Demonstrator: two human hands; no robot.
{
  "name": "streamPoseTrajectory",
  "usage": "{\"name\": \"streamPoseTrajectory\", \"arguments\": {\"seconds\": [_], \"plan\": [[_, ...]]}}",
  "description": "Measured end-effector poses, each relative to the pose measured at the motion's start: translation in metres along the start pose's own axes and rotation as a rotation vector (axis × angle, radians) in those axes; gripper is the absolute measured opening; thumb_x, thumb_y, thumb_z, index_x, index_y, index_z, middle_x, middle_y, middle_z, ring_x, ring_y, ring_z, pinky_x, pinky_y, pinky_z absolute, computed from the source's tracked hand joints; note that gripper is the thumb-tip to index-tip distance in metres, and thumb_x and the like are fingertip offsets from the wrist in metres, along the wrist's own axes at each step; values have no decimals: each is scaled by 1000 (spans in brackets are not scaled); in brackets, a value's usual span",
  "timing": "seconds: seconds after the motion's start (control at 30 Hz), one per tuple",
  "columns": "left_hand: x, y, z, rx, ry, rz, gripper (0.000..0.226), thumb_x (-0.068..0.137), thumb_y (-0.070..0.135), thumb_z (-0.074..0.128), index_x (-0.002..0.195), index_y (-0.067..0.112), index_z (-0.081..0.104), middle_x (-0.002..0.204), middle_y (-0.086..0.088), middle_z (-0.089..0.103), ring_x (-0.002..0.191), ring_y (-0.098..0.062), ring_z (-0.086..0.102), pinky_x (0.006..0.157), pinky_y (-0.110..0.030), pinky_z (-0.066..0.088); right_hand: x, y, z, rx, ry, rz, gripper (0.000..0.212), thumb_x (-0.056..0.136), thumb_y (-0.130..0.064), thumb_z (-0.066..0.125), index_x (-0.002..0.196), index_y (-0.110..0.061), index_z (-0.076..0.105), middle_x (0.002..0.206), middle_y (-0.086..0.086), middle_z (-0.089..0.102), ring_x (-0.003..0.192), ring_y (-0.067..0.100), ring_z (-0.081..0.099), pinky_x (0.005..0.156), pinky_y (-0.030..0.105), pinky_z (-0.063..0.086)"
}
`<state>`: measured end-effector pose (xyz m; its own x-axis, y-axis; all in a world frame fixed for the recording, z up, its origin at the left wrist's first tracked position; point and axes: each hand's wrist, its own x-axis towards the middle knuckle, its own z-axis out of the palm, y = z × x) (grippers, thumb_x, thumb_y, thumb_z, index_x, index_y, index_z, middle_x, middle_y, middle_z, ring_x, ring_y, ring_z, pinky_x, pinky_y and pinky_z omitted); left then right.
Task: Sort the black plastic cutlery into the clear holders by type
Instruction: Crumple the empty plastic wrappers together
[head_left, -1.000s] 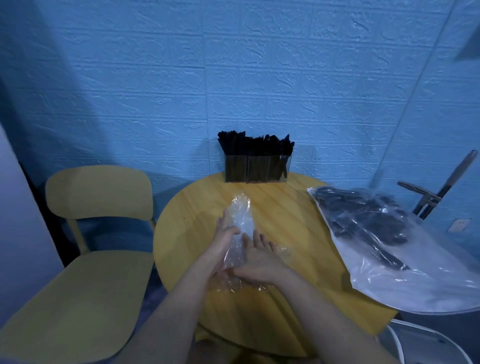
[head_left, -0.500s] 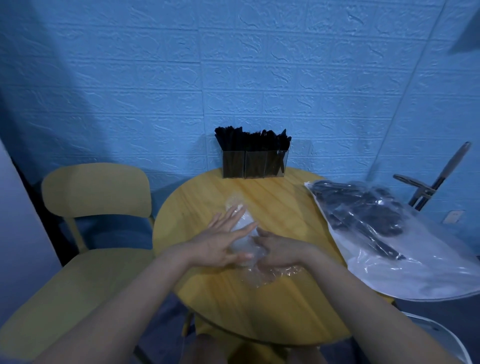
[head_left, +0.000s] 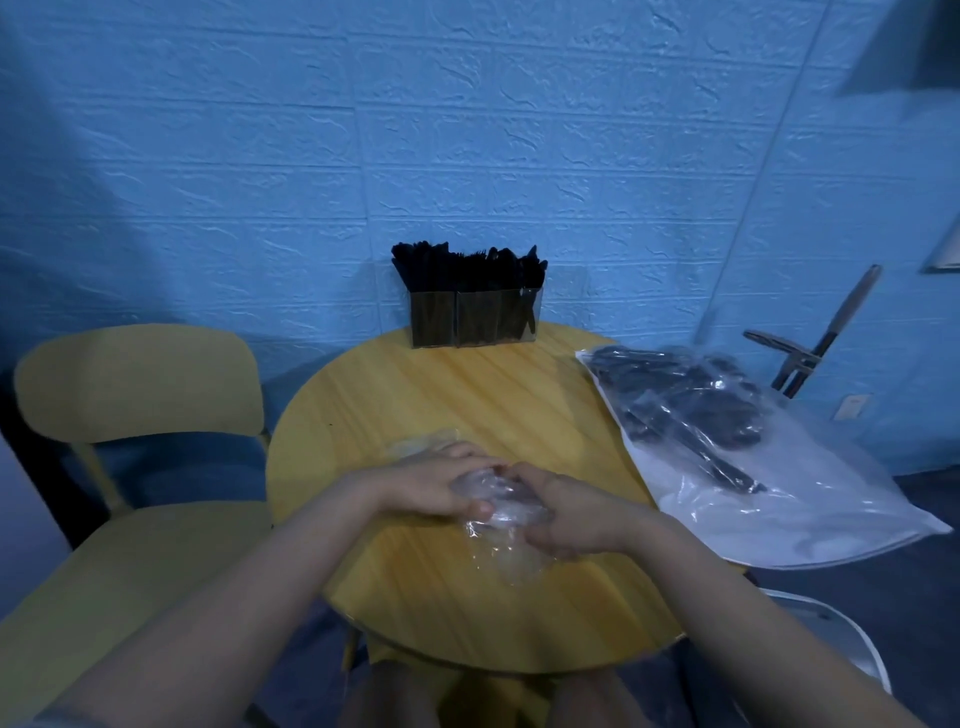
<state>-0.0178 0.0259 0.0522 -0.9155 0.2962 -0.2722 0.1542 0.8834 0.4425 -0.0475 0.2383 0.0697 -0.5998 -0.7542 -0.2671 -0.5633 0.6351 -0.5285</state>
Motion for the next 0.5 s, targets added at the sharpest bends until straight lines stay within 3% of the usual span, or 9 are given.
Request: {"name": "streamPoseTrajectory", "arguments": {"seconds": [0.17, 0.33, 0.43, 0.5], "plan": [[-2, 8, -9, 77, 14, -71, 66, 87, 44, 63, 144, 27, 36, 139, 1, 37, 132, -18, 31, 112, -33, 26, 1, -1, 5, -52, 138, 19, 59, 87, -27, 63, 140, -19, 38, 138, -3, 40, 118, 14, 45, 93, 22, 38], [-6, 30, -10, 384, 98, -196, 54, 87, 45, 61, 135, 24, 48, 134, -2, 46, 124, -20, 42, 102, -30, 32, 2, -6, 22, -266, 284, 70, 47, 92, -35, 51, 138, -26, 48, 139, -5, 47, 126, 20, 42, 105, 30, 33], [-8, 41, -11, 713, 180, -187, 49, 88, 52, 54, 130, 26, 54, 136, -3, 45, 129, -21, 37, 112, -39, 16, 2, -10, 28, -332, 354, 144, 41, 93, -36, 47, 133, -29, 53, 136, -2, 45, 124, 23, 41, 103, 34, 32], [-12, 39, -12, 752, 154, -181, 52, 89, 56, 50, 133, 29, 49, 144, -3, 38, 138, -25, 26, 116, -48, 0, 3, -11, 28, -352, 354, 165, 38, 92, -35, 47, 129, -31, 56, 133, -3, 47, 122, 23, 43, 101, 34, 34]]}}
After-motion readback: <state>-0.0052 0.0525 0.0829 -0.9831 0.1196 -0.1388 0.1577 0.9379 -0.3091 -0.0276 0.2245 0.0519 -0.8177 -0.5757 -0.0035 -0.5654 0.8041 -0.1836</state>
